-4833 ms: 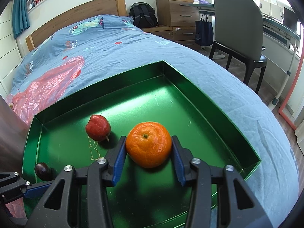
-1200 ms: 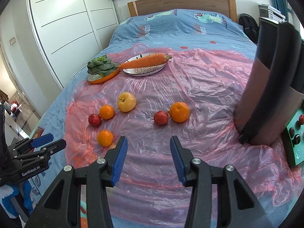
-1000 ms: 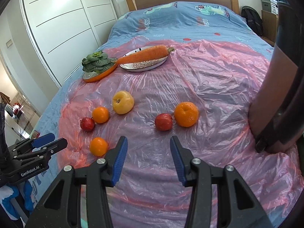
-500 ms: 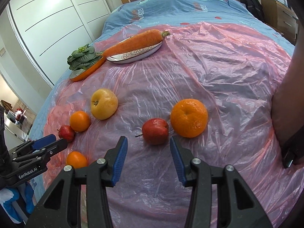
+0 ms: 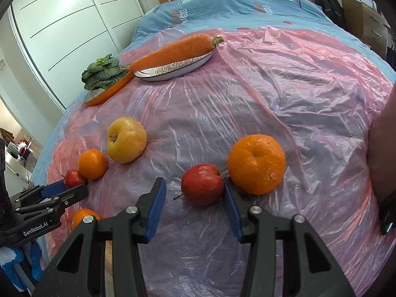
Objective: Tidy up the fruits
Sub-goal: 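Grasp a red apple with the left tool while the right tool grasps another red apple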
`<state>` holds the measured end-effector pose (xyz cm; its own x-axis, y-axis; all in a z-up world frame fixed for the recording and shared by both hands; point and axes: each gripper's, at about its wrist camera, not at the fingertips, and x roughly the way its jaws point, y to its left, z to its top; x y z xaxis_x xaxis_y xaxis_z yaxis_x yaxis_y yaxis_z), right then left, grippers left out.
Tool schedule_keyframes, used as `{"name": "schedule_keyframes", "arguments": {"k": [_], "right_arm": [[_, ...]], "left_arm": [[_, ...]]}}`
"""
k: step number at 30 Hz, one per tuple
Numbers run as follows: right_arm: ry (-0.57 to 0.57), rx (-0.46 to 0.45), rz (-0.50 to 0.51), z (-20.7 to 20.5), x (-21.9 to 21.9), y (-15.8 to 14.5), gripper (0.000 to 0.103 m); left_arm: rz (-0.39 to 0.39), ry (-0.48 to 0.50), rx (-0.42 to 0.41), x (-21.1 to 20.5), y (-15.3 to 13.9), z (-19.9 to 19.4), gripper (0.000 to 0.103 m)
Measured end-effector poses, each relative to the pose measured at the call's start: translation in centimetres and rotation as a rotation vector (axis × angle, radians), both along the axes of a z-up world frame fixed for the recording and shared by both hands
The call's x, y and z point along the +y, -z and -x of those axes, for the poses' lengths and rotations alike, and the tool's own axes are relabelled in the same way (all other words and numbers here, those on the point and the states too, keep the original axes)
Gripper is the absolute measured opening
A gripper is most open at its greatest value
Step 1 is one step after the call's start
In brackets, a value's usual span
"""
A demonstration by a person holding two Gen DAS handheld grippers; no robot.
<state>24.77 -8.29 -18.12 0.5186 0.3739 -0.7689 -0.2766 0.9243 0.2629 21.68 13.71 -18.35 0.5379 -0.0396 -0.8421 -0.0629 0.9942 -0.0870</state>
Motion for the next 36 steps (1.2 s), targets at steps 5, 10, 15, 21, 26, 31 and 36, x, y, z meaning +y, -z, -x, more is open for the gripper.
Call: {"name": "schedule_keyframes", "arguments": {"k": [5, 10, 15, 21, 26, 31, 36], "right_arm": [[-0.007, -0.005, 0.026, -0.1, 0.4, 0.2, 0.052], [0.001, -0.006, 0.018, -0.1, 0.0, 0.2, 0.031], [0.0, -0.009, 0.011, 0.1, 0.0, -0.1, 0.031], [-0.015, -0.011, -0.003, 0.6, 0.1, -0.8, 0.031], [-0.032, -0.023, -0.004, 1.5, 0.2, -2.0, 0.031], [-0.046, -0.034, 0.001, 3.2, 0.0, -3.5, 0.031], [-0.056, -0.044, 0.004, 5.4, -0.4, -5.0, 0.031]], "left_arm": [[0.002, -0.005, 0.0, 0.4, 0.3, -0.2, 0.041], [0.005, -0.003, -0.004, 0.5, 0.5, -0.1, 0.031], [0.007, -0.004, -0.01, 0.5, 0.1, 0.2, 0.03], [0.014, -0.011, -0.026, 0.5, -0.7, 0.8, 0.029], [0.025, -0.022, -0.042, 0.5, -1.7, 1.6, 0.029], [0.039, -0.036, -0.058, 0.6, -3.0, 3.1, 0.029], [0.053, -0.044, -0.073, 0.4, -4.3, 4.8, 0.029]]}}
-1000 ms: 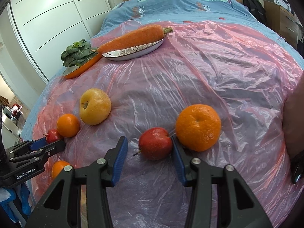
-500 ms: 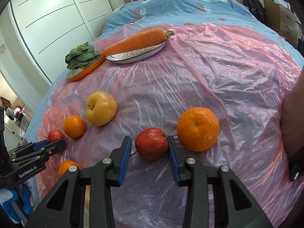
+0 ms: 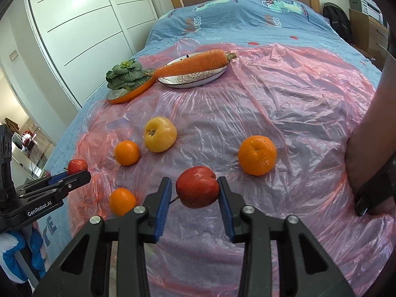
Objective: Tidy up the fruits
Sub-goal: 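Lift and carry both red apples in both tools over the green tray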
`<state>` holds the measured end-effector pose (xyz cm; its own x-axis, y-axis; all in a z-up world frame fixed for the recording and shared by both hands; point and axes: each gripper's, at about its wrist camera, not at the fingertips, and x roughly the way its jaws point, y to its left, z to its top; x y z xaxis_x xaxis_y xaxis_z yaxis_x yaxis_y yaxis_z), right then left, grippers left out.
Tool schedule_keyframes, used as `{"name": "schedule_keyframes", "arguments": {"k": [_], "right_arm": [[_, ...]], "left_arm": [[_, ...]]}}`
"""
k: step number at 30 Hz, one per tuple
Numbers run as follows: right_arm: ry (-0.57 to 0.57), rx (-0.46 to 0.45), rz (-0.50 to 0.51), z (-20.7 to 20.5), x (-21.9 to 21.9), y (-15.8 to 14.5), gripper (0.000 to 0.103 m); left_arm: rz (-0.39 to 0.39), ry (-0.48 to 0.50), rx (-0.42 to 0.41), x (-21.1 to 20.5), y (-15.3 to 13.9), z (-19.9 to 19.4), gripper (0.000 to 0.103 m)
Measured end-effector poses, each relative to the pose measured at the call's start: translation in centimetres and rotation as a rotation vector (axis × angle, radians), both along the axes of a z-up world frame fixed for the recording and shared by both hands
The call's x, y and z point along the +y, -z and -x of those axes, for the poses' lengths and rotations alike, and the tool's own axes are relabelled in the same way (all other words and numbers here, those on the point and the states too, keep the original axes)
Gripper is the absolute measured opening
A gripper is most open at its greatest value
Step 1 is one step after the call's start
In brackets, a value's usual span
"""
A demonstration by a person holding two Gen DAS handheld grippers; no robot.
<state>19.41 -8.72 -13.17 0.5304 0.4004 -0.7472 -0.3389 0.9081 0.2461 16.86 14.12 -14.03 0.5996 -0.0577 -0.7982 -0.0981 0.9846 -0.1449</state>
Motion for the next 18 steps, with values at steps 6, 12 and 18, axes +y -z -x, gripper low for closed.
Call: {"name": "schedule_keyframes", "arguments": {"k": [6, 12, 18], "right_arm": [[-0.001, -0.015, 0.0, 3.0, -0.9, -2.0, 0.031], [0.011, -0.029, 0.009, 6.0, -2.5, -3.6, 0.031], [0.025, -0.048, 0.022, 8.8, -4.2, -4.8, 0.031]], "left_arm": [[0.008, 0.009, -0.026, -0.8, -2.1, 2.4, 0.029], [0.015, 0.027, -0.058, -2.1, -4.2, 4.9, 0.029], [0.011, 0.047, -0.083, -3.5, -5.9, 7.2, 0.029]]}}
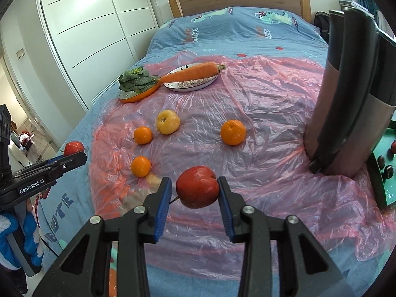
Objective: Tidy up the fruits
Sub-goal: 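Lift and carry both red apples in both tools over the green tray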
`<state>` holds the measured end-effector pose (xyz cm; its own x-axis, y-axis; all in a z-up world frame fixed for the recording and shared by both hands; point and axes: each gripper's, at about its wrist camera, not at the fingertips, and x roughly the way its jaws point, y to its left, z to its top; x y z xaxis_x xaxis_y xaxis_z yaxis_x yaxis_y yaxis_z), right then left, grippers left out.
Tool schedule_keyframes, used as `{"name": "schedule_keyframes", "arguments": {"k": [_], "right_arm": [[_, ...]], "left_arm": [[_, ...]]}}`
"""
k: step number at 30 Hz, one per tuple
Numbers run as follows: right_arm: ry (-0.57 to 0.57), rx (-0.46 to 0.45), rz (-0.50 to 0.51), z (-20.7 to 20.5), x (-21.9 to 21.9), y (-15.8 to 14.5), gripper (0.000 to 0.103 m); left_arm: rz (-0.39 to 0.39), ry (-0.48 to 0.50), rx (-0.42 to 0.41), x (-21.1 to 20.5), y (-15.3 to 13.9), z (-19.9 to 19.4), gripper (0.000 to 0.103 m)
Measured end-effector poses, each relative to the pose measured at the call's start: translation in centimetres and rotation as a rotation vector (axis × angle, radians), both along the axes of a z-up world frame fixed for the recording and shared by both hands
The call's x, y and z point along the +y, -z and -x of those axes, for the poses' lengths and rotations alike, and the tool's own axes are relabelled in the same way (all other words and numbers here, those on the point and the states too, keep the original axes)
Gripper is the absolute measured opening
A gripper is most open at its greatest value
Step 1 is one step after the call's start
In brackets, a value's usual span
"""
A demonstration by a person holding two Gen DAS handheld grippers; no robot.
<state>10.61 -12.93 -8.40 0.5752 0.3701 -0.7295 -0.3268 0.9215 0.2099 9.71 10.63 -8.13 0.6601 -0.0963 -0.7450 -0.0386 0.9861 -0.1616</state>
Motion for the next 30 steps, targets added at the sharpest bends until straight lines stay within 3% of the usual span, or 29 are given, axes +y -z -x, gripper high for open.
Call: {"name": "schedule_keyframes", "arguments": {"k": [17, 30], "right_arm": [[0.068, -0.042, 0.009, 5.9, -6.3, -1.7, 0.031], [0.175, -0.043, -0.011, 8.5, -13.4, -1.0, 0.031]], "left_arm": [[-0.045, 0.086, -0.037, -5.4, -2.7, 4.2, 0.029], [-0.096, 0.196, -0.04, -11.7, -3.8, 5.5, 0.029]]}}
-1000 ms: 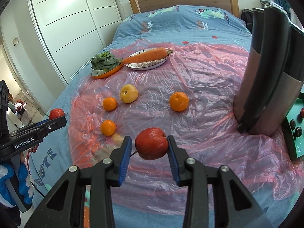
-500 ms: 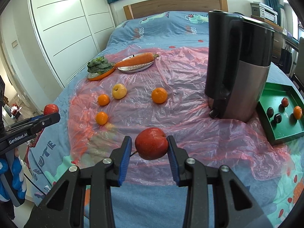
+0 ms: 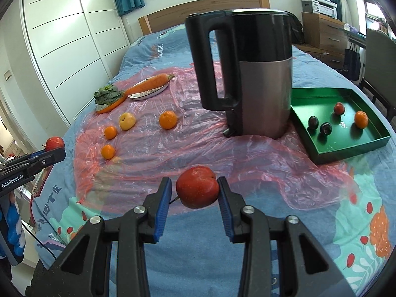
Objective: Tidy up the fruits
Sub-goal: 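Lift and carry both red apples in both tools over the green tray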
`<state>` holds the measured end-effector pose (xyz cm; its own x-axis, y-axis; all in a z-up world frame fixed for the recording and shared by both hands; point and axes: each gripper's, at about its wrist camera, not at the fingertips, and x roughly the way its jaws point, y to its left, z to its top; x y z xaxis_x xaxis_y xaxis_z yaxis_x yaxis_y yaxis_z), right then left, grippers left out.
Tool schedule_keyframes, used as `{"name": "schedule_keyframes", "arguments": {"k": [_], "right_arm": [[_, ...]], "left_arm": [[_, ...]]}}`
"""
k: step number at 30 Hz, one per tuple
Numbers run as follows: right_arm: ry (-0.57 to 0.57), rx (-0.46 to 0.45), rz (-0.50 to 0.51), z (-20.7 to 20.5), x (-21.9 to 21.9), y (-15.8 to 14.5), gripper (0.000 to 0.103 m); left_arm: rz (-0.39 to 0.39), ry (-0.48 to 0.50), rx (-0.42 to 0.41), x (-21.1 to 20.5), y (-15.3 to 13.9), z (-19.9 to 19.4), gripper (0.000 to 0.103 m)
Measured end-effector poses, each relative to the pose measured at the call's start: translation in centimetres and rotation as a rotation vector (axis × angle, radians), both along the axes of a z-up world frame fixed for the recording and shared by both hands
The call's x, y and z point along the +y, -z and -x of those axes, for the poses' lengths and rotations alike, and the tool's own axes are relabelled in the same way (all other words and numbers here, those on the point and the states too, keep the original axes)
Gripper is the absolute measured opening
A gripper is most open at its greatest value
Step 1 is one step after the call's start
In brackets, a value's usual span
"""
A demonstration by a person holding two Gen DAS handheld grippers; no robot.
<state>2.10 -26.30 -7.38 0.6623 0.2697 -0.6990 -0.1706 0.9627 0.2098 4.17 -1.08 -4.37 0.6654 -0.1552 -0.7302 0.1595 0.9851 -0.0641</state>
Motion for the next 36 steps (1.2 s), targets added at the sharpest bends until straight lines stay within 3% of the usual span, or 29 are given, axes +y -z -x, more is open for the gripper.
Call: {"name": "schedule_keyframes", "arguments": {"k": [20, 36], "right_arm": [[0.222, 0.007, -0.053, 1.6, -13.0, 2.2, 0.031], [0.329, -0.048, -0.073, -4.2, -22.0, 1.5, 0.03]], "left_arm": [[-0.067, 0.247, 0.028, -13.2, -0.2, 0.1, 0.029], [-0.065, 0.487, 0.064, -27.7, 0.4, -3.7, 0.029]]}}
